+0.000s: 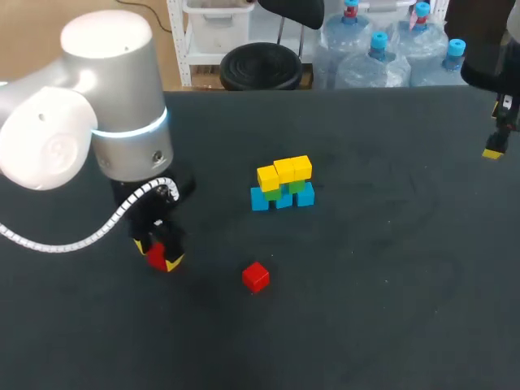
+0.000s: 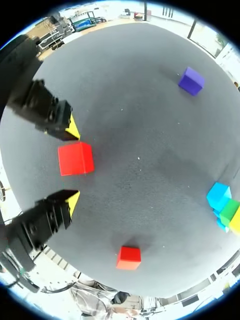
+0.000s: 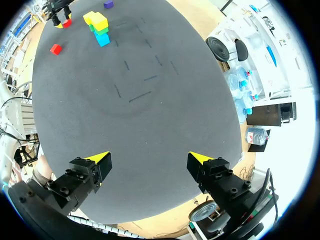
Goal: Place the blue cubes, place green cubes on the blue cubes, place the yellow cubes on the green cubes, then place the red cubes on the yellow cubes, and place purple cube on the red cubes.
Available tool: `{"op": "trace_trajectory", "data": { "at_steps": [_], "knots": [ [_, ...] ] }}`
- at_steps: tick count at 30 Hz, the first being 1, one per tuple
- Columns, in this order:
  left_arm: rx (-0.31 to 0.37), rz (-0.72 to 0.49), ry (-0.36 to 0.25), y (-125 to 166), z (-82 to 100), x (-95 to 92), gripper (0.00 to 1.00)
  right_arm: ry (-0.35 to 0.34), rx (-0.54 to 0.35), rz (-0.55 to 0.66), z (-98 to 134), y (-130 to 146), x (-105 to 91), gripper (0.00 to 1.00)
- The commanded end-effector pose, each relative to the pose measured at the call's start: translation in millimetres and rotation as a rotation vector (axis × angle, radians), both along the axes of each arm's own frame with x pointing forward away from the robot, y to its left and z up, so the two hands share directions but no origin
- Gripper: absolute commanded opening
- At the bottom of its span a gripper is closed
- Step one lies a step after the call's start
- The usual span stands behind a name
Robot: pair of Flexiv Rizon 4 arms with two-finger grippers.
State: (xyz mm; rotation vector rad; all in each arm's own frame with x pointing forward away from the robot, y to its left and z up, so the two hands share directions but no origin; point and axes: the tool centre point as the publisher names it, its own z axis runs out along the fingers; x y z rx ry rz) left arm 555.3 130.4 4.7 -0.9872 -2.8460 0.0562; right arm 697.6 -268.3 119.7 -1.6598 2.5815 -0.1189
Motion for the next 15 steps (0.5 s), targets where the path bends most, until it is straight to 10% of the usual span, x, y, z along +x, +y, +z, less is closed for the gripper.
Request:
{"op": "trace_trajectory", "data": {
  "at_steps": [1, 11, 13, 15],
  "knots": [
    [0.021, 0.006, 0.001, -3.5, 0.3, 1.9, 1.00, 0.001, 0.001, 0.001, -0.6, -0.3, 0.9, 1.00],
    [0.027, 0.026, -0.008, -2.0, -3.6, 0.1, 1.00, 0.001, 0.001, 0.001, -0.6, -0.3, 0.9, 1.00],
    [0.030, 0.026, -0.009, -2.1, -3.5, 0.1, 0.78, 0.001, 0.001, 0.001, -0.6, -0.3, 0.9, 1.00],
    [0.032, 0.024, -0.009, -2.9, -3.5, 0.5, 0.36, 0.001, 0.001, 0.001, -0.6, -0.3, 0.9, 1.00]
  ]
}}
